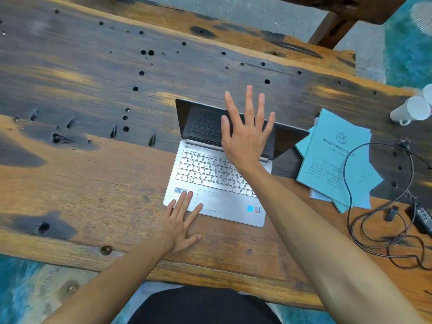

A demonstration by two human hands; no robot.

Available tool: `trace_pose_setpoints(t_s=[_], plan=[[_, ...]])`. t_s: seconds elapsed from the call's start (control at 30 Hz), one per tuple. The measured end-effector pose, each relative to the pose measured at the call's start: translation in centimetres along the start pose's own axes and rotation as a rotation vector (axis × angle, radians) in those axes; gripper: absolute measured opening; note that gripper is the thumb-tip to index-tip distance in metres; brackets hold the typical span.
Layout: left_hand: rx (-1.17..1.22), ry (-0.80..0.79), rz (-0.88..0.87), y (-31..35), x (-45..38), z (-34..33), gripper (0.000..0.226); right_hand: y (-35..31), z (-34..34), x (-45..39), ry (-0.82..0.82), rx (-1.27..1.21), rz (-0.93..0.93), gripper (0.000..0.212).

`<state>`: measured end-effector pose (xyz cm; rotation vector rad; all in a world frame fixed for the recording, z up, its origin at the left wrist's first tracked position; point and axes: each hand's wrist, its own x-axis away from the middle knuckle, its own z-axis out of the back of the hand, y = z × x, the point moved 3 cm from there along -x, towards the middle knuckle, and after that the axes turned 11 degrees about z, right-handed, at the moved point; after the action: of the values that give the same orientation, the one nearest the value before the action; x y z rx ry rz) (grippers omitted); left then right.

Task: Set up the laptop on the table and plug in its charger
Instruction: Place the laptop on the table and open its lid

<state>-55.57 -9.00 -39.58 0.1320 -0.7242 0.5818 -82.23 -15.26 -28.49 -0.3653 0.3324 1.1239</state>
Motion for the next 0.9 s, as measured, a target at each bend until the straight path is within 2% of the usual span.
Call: trace_pose_setpoints(t_s=[0.17,0.4,0.6,0.9], plan=[[0.013,-0.008,0.008,0.0,-0.4,-0.6,0.089,1.1,-1.3,-2.5,-0.046,0.038,-0.013,0.058],[0.036,-0.019,0.012,0.2,-0.7,-1.0,0.090,2.5,-2.7,-4.9,-0.111,0.036,-0.006,0.056],[0.071,0.000,0.015,0.2,-1.0,-1.9,0.090,2.5,-2.8,-4.8,-0.088,0.037,-0.008,0.054],[0.124,0.073,-0.004,0.0,-0.4,-1.7,0.086,2.6,-1.8,-4.3,-0.138,-0.029,0.013,0.054]])
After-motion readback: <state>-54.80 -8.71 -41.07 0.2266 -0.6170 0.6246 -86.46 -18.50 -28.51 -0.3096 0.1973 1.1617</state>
